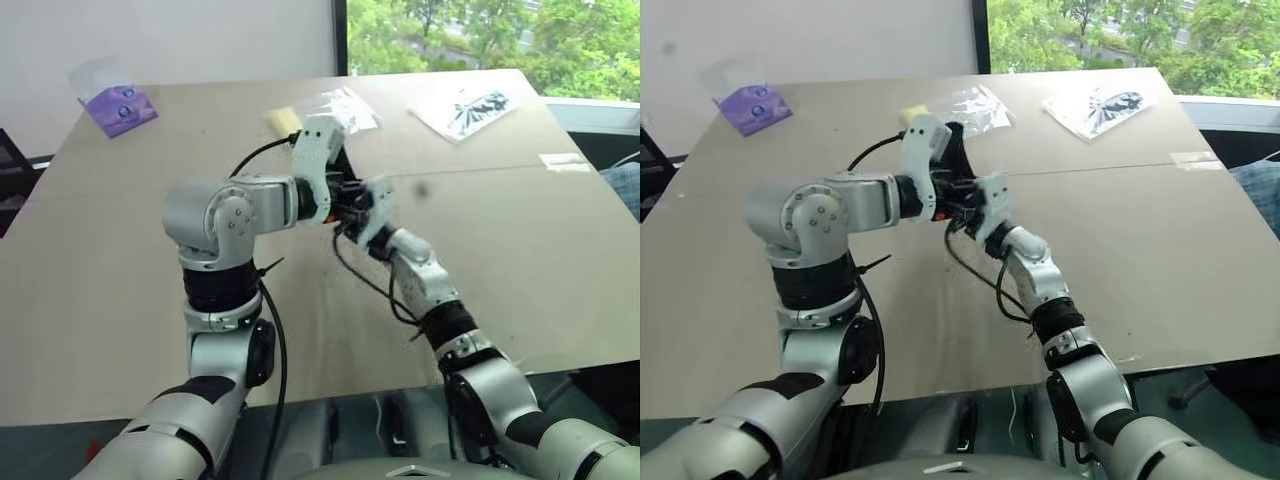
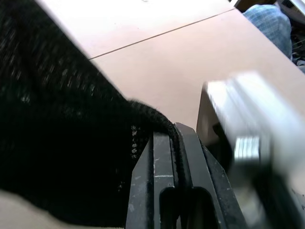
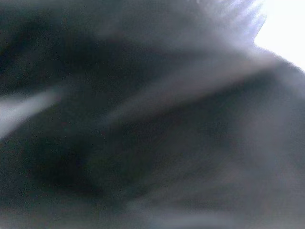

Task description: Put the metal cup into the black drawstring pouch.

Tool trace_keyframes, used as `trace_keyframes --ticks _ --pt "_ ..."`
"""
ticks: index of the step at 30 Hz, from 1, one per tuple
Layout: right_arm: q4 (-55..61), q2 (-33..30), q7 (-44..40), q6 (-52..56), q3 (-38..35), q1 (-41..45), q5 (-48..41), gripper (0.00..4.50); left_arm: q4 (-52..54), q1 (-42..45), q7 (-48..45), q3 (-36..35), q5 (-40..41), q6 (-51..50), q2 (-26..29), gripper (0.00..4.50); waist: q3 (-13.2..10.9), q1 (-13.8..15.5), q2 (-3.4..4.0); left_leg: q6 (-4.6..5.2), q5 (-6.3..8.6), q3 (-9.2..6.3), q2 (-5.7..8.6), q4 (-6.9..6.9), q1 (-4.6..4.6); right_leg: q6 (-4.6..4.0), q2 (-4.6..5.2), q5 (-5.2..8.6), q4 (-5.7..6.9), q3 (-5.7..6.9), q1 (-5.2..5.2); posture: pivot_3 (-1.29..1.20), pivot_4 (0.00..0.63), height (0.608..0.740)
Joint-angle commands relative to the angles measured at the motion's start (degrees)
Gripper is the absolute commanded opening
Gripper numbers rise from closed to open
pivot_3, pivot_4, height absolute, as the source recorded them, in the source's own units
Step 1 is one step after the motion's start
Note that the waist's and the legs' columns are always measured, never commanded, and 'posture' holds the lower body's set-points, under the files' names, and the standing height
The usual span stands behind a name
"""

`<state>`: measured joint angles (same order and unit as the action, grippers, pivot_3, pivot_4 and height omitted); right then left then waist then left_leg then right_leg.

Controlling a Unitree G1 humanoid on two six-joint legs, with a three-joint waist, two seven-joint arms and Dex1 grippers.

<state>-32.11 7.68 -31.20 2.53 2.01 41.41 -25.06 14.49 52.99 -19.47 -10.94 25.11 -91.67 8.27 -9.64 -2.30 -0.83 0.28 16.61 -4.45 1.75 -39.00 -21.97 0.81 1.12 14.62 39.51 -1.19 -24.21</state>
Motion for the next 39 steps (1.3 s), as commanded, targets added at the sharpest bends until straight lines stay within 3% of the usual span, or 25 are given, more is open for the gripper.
trace_keyframes --ticks 1,6,12,15,18,19,24,28,30,34,39 --pt "6.87 8.54 -0.62 4.45 -0.63 0.24 -6.56 0.07 0.41 -0.8 1.12 -2.25 2.48 -0.83 -1.81 0.0 0.0 -0.13 0.0 0.0 0.0 0.01 0.01 0.0 0.0 0.0 0.0 0.0 0.0 -0.01 0.0 0.0 0.15 0.74" --pt "12.49 7.75 -2.4 11.5 -0.13 -2.43 -13.1 0.07 -1.97 -0.42 5.58 -10.85 3.32 -0.83 -5.4 0.0 0.0 -0.12 0.0 0.0 0.0 0.02 -0.02 0.05 0.02 0.0 -0.03 0.0 0.03 -0.02 -0.02 0.0 0.15 0.74" --pt "13.15 6.04 -1.29 12.86 -0.23 -2.71 -13.77 0.07 -3.75 2.94 11.48 -21.62 9.56 -0.83 -8.87 0.0 0.0 -0.06 0.0 0.01 0.0 0.02 0.0 0.0 -0.02 0.0 -0.01 0.0 0.0 0.01 -0.02 0.0 0.15 0.74" --pt "10.58 1.38 0.02 3.6 6.72 -2.3 -0.01 0.07 -3.94 3.14 13.93 -23.44 12.45 -0.83 -7.42 0.0 0.0 -0.25 0.0 0.01 0.0 0.03 -0.01 0.02 0.0 0.0 -0.02 0.0 0.01 -0.01 -0.02 0.0 0.15 0.74" --pt "1.66 -6.86 5.53 -12.37 19.25 -0.23 24.02 0.07 -4.14 2.89 16.0 -23.16 14.11 -0.83 -5.99 0.0 0.0 -0.19 0.0 0.0 0.0 0.08 -0.01 0.04 0.03 0.01 -0.04 0.01 0.05 -0.06 -0.02 0.0 0.15 0.74" --pt "-1.22 -7.82 6.83 -15.27 20.3 0.29 27.0 0.07 -4.24 2.81 16.68 -23.0 14.67 -0.83 -5.81 0.0 0.0 0.0 -0.01 0.0 0.0 0.11 0.01 0.04 0.06 0.02 -0.02 0.01 0.05 -0.08 -0.02 0.0 0.15 0.74" --pt "-6.44 -5.14 7.65 -18.36 15.33 1.83 24.43 0.07 -4.23 0.19 20.37 -21.46 19.76 -0.83 -4.1 0.0 -0.04 0.02 -0.1 -0.01 0.0 0.05 0.01 -0.04 -0.02 0.01 0.0 0.0 0.0 -0.02 -0.02 0.0 0.15 0.74" --pt "-2.56 2.9 3.36 -5.83 2.78 2.63 5.54 0.07 -2.66 -3.9 23.04 -17.94 26.95 -0.83 -0.47 0.0 -0.05 -0.2 -0.09 -0.03 -0.01 0.04 -0.06 0.03 0.03 0.0 -0.05 0.0 0.03 -0.03 -0.03 0.0 0.15 0.74" --pt "-2.24 5.02 1.86 -2.47 0.31 3.67 1.3 0.07 -2.64 -4.63 25.02 -17.42 30.66 -0.83 0.08 0.0 -0.04 0.02 -0.1 -0.03 -0.01 0.0 -0.05 0.03 0.03 0.0 -0.04 0.0 0.03 0.01 -0.01 0.0 0.15 0.74" --pt "-7.89 5.17 -1.14 -10.99 10.04 4.86 12.66 0.07 -3.48 -2.73 28.77 -18.39 35.29 -0.83 -1.44 0.0 -0.04 -0.03 -0.1 -0.01 0.0 -0.01 0.02 -0.02 0.0 0.01 0.01 0.0 -0.04 0.02 0.02 0.0 0.15 0.74" --pt "-16.44 4.16 1.68 -25.51 19.87 7.12 27.1 0.07 -6.24 2.13 32.28 -20.5 39.07 -0.83 -2.38 0.0 -0.05 -0.23 -0.1 -0.03 -0.01 0.03 -0.01 0.01 0.03 0.01 -0.05 0.0 0.02 -0.01 -0.02 0.0 0.15 0.74"
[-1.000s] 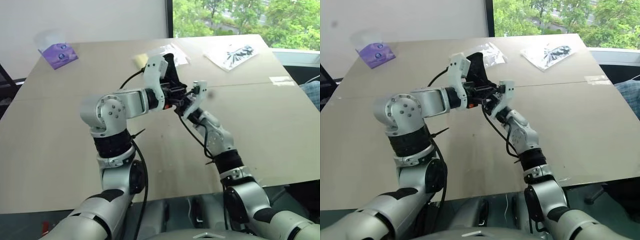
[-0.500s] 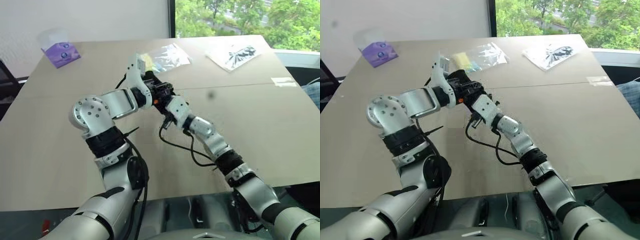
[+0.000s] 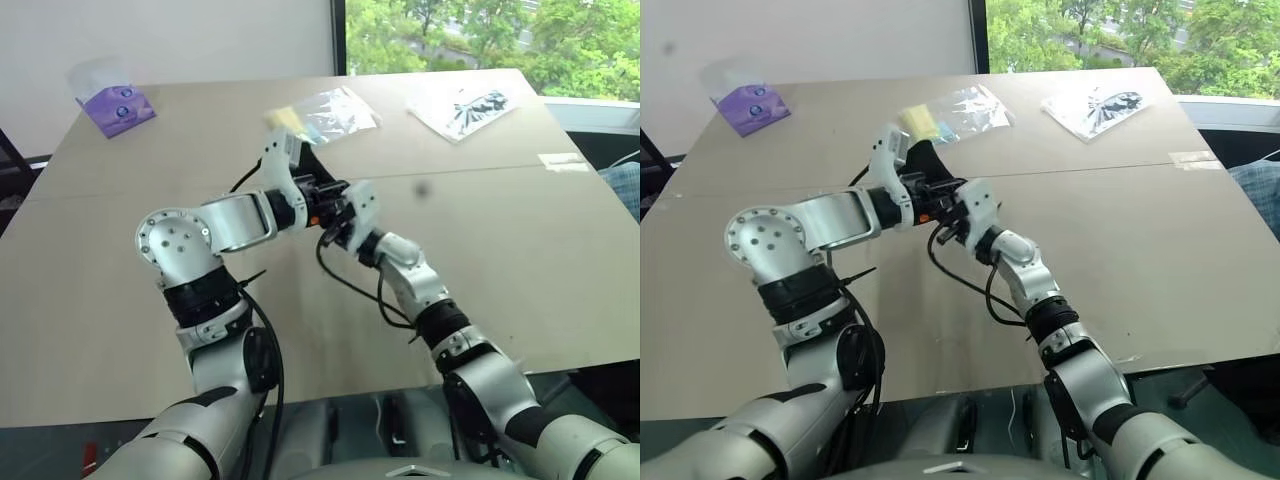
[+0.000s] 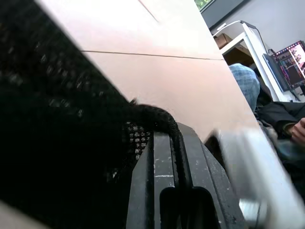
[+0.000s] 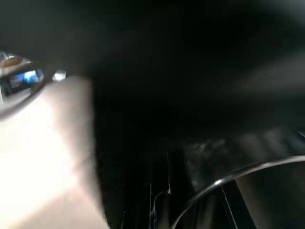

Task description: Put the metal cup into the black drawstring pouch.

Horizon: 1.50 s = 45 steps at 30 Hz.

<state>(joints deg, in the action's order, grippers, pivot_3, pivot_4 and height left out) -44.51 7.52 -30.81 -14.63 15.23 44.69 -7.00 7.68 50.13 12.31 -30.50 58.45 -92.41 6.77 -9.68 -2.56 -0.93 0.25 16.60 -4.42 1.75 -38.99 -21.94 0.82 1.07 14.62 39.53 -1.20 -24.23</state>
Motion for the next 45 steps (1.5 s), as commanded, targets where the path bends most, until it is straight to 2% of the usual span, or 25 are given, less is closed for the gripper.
trace_keyframes --ticks 1,2,3,6,8,9,11,13,17,20,23,27,31,34,35,36,41,45 --pt "-5.38 3.32 1.87 -11.32 8.82 4.4 12.47 0.07 -0.24 5.98 1.29 -1.96 6.33 -0.09 -1.13 0.0 -0.01 0.06 -0.03 0.0 0.0 0.02 0.0 0.0 0.02 0.0 0.01 0.0 0.02 -0.01 0.0 0.0 0.15 0.74" --pt "-6.48 3.17 1.67 -13.03 9.0 4.65 13.46 0.07 -0.88 6.66 2.01 -2.68 7.0 -0.09 -1.16 0.0 -0.01 0.03 -0.05 0.0 0.0 0.01 0.0 -0.02 0.0 0.0 0.0 0.0 0.03 0.01 0.0 0.0 0.15 0.74" --pt "-6.62 4.7 0.78 -11.56 5.81 4.58 9.94 0.07 -1.54 6.95 2.83 -3.25 7.93 -0.09 -1.15 0.0 -0.01 0.07 -0.05 0.0 0.0 0.02 0.0 -0.02 0.01 0.0 0.01 0.0 0.02 -0.01 0.0 0.0 0.15 0.74" --pt "-3.62 10.43 -1.13 1.47 -8.29 5.72 -8.81 0.07 -2.13 5.17 5.21 -2.9 10.39 -0.09 -0.07 0.0 -0.01 0.74 -0.08 0.0 0.0 -0.08 0.01 -0.04 -0.04 0.0 0.05 0.0 -0.06 0.09 0.04 0.0 0.15 0.74" --pt "-2.51 10.24 -1.88 3.87 -10.71 7.12 -12.58 0.07 -1.78 3.42 6.67 -2.08 13.19 -0.09 0.57 0.0 -0.02 0.86 -0.08 0.0 0.0 -0.19 0.02 -0.15 -0.12 0.0 0.1 -0.01 -0.12 0.21 0.08 0.0 0.15 0.74" --pt "-2.93 9.22 -1.26 2.55 -9.38 7.61 -10.37 0.07 -1.54 2.81 7.4 -1.78 14.49 -0.09 0.68 0.0 -0.02 0.61 -0.08 0.01 0.0 -0.19 0.03 -0.15 -0.13 0.0 0.1 -0.01 -0.13 0.2 0.07 0.0 0.15 0.74" --pt "-5.36 4.78 -0.02 -5.72 0.99 7.94 3.77 0.07 -1.52 2.5 8.84 -1.51 15.93 -0.09 0.37 0.0 -0.02 -0.02 -0.08 0.01 0.0 -0.15 0.02 -0.05 -0.09 0.0 0.06 -0.01 -0.12 0.15 0.05 0.0 0.15 0.74" --pt "-7.14 2.69 0.07 -10.64 6.16 7.74 10.98 0.07 -1.78 2.72 9.92 -1.47 15.96 -0.09 -0.07 0.0 -0.02 -0.96 -0.08 -0.01 0.0 -0.01 -0.03 0.07 -0.04 -0.01 -0.02 0.0 -0.06 0.02 -0.05 0.0 0.15 0.74" --pt "-5.94 1.36 0.31 -6.93 5.66 7.55 13.32 0.07 -3.18 1.71 9.66 -2.28 14.0 0.39 1.65 0.0 -0.01 -0.61 -0.11 -0.1 -0.06 0.04 -0.02 0.13 -0.05 -0.01 0.0 0.0 0.09 -0.06 -0.15 0.0 0.15 0.74" --pt "-1.65 -1.43 -4.95 -2.99 5.09 6.4 12.87 0.07 -3.53 -0.4 7.74 -1.51 12.23 0.82 4.05 0.0 -0.01 -0.54 -0.11 -0.09 -0.06 0.08 0.01 0.11 -0.05 -0.01 0.02 0.0 0.07 -0.11 -0.15 0.0 0.15 0.74" --pt "4.69 -4.23 -9.47 1.76 4.7 4.57 11.37 1.05 -3.82 -2.48 5.16 -0.23 9.75 1.76 6.67 0.0 -0.01 0.05 -0.11 -0.1 -0.06 0.01 0.01 0.11 -0.06 -0.01 0.02 0.0 0.06 -0.03 -0.15 0.0 0.15 0.74" --pt "20.74 -8.19 -12.21 15.12 2.8 1.8 8.91 2.78 -5.47 -5.3 -1.27 2.13 5.04 5.8 12.03 0.0 -0.01 0.14 -0.11 -0.1 -0.06 0.02 0.01 0.11 -0.05 -0.01 0.02 0.0 0.07 -0.05 -0.15 0.0 0.15 0.74" --pt "36.93 -12.59 -17.33 31.34 0.95 0.83 2.59 2.78 -7.21 -7.05 -7.28 5.18 1.46 8.78 15.87 0.0 -0.02 0.24 -0.09 -0.1 -0.06 0.0 0.0 0.12 -0.09 -0.02 0.02 0.0 0.08 -0.04 -0.21 0.0 0.15 0.74" --pt "44.14 -15.98 -19.44 37.62 0.51 0.76 0.09 3.6 -7.87 -7.55 -10.82 6.46 -0.23 10.59 17.15 0.0 -0.02 0.32 -0.09 -0.1 -0.06 -0.01 0.01 0.12 -0.1 -0.02 0.04 0.01 0.06 -0.02 -0.21 0.0 0.15 0.74" --pt "45.76 -16.83 -18.94 38.39 0.55 0.59 0.29 4.21 -7.99 -7.52 -12.01 6.74 -0.67 11.39 17.57 0.0 -0.02 0.33 -0.09 -0.1 -0.06 -0.01 0.01 0.12 -0.09 -0.02 0.04 0.01 0.05 -0.02 -0.2 0.0 0.15 0.74" --pt "46.75 -17.16 -17.47 39.03 0.37 0.44 0.78 4.36 -8.14 -7.37 -13.0 6.84 -1.04 11.83 17.94 0.0 -0.02 0.31 -0.09 -0.1 -0.06 -0.02 0.02 0.12 -0.09 -0.02 0.04 0.01 0.05 -0.02 -0.2 0.0 0.15 0.74" --pt "48.18 -20.26 -14.23 42.49 0.49 -3.75 1.7 4.36 -9.52 -5.66 -20.22 5.4 -0.86 14.85 21.06 0.0 -0.02 0.38 -0.1 -0.1 -0.06 -0.02 0.01 0.16 -0.13 -0.03 0.04 0.01 0.03 -0.01 -0.24 0.0 0.15 0.74" --pt "41.26 -19.62 -9.44 39.22 2.34 -4.68 5.64 4.36 -10.52 -4.56 -24.85 6.76 -1.66 14.33 25.25 0.0 -0.02 0.21 -0.1 -0.09 -0.06 0.03 0.03 0.16 -0.24 -0.03 0.06 0.01 0.02 -0.06 -0.37 0.0 0.15 0.74"
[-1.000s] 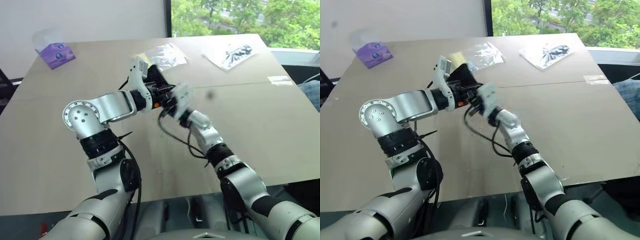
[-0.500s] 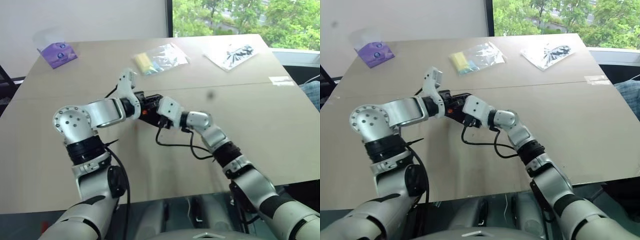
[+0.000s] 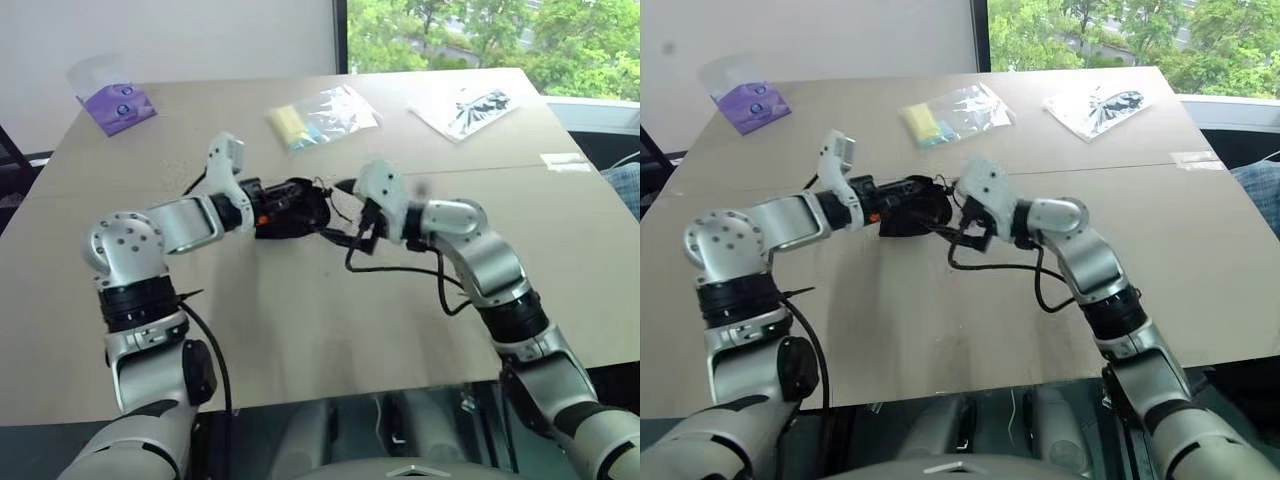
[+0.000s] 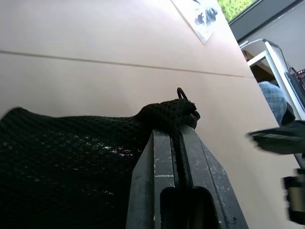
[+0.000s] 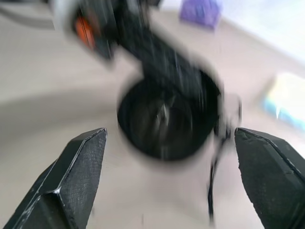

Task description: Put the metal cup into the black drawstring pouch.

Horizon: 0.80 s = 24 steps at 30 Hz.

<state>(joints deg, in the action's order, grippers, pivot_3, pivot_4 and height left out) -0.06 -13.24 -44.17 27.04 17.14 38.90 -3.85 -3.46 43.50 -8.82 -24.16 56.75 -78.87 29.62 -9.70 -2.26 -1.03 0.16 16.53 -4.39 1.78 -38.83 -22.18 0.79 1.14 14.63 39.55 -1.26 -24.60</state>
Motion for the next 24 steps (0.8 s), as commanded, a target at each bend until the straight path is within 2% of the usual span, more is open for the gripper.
trace_keyframes --ticks 1,7,11,15,21,24 --pt "-6.55 2.09 5.59 -4.21 0.92 1.8 3.81 4.36 0.43 2.21 -4.66 0.96 -0.48 0.76 3.16 0.0 0.0 -0.08 0.0 0.0 0.0 0.01 0.0 0.0 0.0 0.0 0.0 0.0 0.01 -0.01 -0.02 0.0 0.15 0.74" --pt "-27.22 11.22 15.09 -16.1 0.89 8.83 7.97 4.36 0.83 3.89 -7.81 2.47 -1.08 -0.63 4.9 0.0 -0.01 -0.33 -0.01 -0.01 -0.01 0.08 -0.02 0.07 0.01 -0.01 -0.03 0.0 0.08 -0.08 -0.12 0.0 0.15 0.74" --pt "-41.94 17.61 21.5 -25.11 -2.31 14.72 7.71 4.36 1.97 3.59 -8.44 2.25 -1.24 -2.01 6.19 0.0 -0.01 -0.49 -0.02 -0.01 -0.01 0.1 -0.01 0.14 -0.04 -0.01 -0.03 0.0 0.05 -0.1 -0.18 0.0 0.15 0.74" --pt "-46.2 19.31 21.92 -28.66 -4.78 16.13 6.3 3.15 3.19 2.97 -8.13 1.06 -1.08 -3.14 7.05 0.0 -0.01 -0.22 -0.02 0.0 -0.01 0.04 -0.01 0.23 -0.1 -0.01 -0.01 0.0 -0.11 -0.03 -0.2 0.0 0.15 0.74" --pt "-46.31 18.02 22.4 -31.16 -6.27 15.47 6.84 0.06 5.24 0.82 -7.75 -0.62 -0.82 -4.21 7.09 0.0 -0.01 -0.34 -0.02 0.0 -0.01 -0.08 -0.01 0.25 -0.24 -0.01 0.0 -0.01 -0.28 0.09 -0.22 0.0 0.15 0.74" --pt "-44.7 16.76 22.76 -31.66 -7.16 14.8 6.87 0.02 6.26 -0.53 -7.46 -1.58 -0.88 -4.36 6.98 0.0 -0.01 -0.59 -0.02 0.0 -0.01 -0.08 -0.02 0.26 -0.25 -0.01 -0.01 -0.01 -0.26 0.11 -0.23 0.0 0.15 0.74"
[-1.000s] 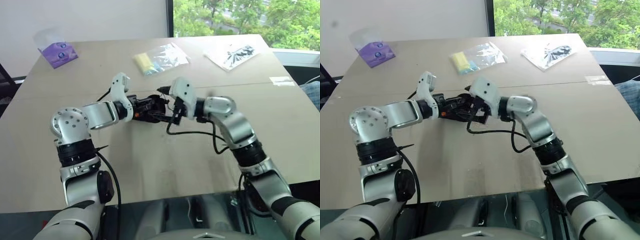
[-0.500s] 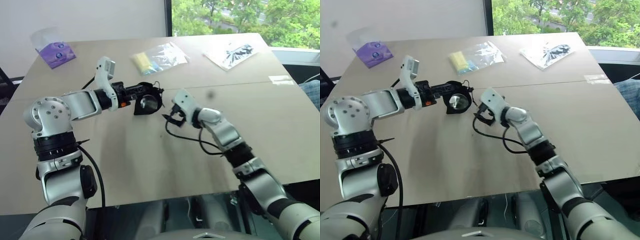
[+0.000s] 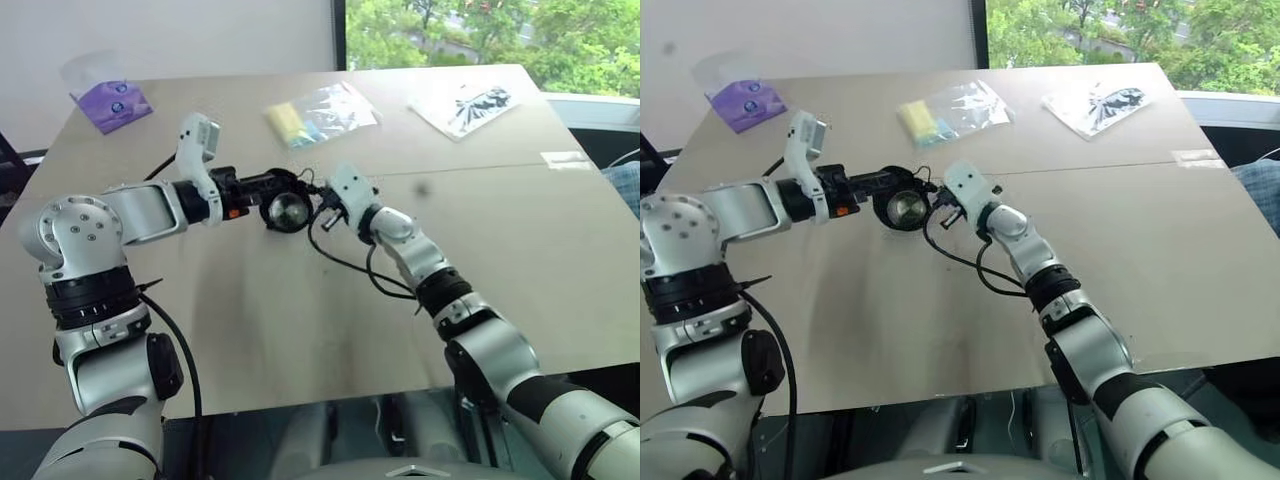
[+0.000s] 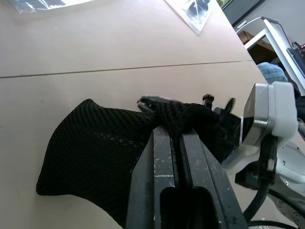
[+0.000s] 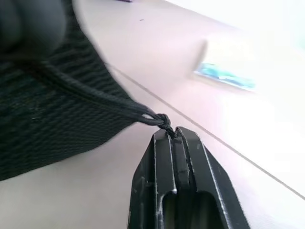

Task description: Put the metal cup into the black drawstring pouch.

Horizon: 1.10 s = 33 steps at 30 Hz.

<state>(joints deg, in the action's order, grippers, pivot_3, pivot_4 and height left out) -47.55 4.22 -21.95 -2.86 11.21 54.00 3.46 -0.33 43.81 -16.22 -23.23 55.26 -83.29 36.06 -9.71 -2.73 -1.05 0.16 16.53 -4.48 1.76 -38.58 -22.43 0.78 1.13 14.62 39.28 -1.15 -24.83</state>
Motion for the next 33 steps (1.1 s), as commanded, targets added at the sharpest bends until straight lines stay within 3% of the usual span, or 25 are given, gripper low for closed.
trace_keyframes --ticks 1,10,17,23,30,33 --pt "3.91 -1.36 0.64 -1.7 -1.52 -0.75 -0.39 0.02 3.53 -1.49 0.02 -2.9 0.58 0.1 0.54 0.0 0.0 -0.4 0.0 0.0 0.0 0.0 0.0 0.0 0.0 0.0 0.0 0.0 0.01 -0.01 0.0 0.0 0.15 0.74" --pt "26.43 -14.82 -4.41 4.99 -0.51 -3.22 3.59 0.02 11.42 -11.46 -5.04 -0.09 -4.3 13.63 0.64 0.0 0.0 -0.49 0.0 0.0 0.0 -0.01 0.0 0.03 -0.1 0.0 0.01 0.0 -0.1 0.01 -0.04 0.0 0.15 0.74" --pt "41.47 -20.62 -11.23 14.64 0.03 1.29 2.95 0.0 14.81 -9.5 -11.73 4.85 -4.15 19.75 0.61 2.47 0.0 -0.48 0.0 0.01 0.0 0.01 -0.03 0.07 -0.11 -0.01 -0.01 -0.01 -0.09 -0.01 -0.07 0.0 0.15 0.74" --pt "49.02 -21.82 -13.75 21.35 0.54 2.37 2.44 0.0 13.71 -2.37 -14.62 8.07 -3.19 21.97 -1.11 2.47 0.0 0.55 0.0 0.02 0.0 -0.05 -0.01 0.03 -0.23 -0.02 0.01 -0.02 -0.19 0.08 -0.07 0.0 0.15 0.74" --pt "53.27 -22.52 -14.21 25.08 0.57 3.04 2.33 0.0 7.67 2.0 -20.05 18.0 -13.41 31.16 -1.12 2.47 0.0 0.32 0.0 0.03 0.0 -0.06 0.0 0.04 -0.25 -0.03 0.0 -0.02 -0.23 0.1 -0.09 0.0 0.15 0.74" --pt "55.23 -22.33 -14.27 26.82 0.16 3.84 1.69 0.0 3.23 4.05 -20.84 22.46 -17.96 35.68 -4.03 2.47 0.0 0.38 0.01 0.03 0.0 -0.04 -0.01 0.06 -0.26 -0.03 0.0 -0.02 -0.22 0.09 -0.12 0.0 0.15 0.74"
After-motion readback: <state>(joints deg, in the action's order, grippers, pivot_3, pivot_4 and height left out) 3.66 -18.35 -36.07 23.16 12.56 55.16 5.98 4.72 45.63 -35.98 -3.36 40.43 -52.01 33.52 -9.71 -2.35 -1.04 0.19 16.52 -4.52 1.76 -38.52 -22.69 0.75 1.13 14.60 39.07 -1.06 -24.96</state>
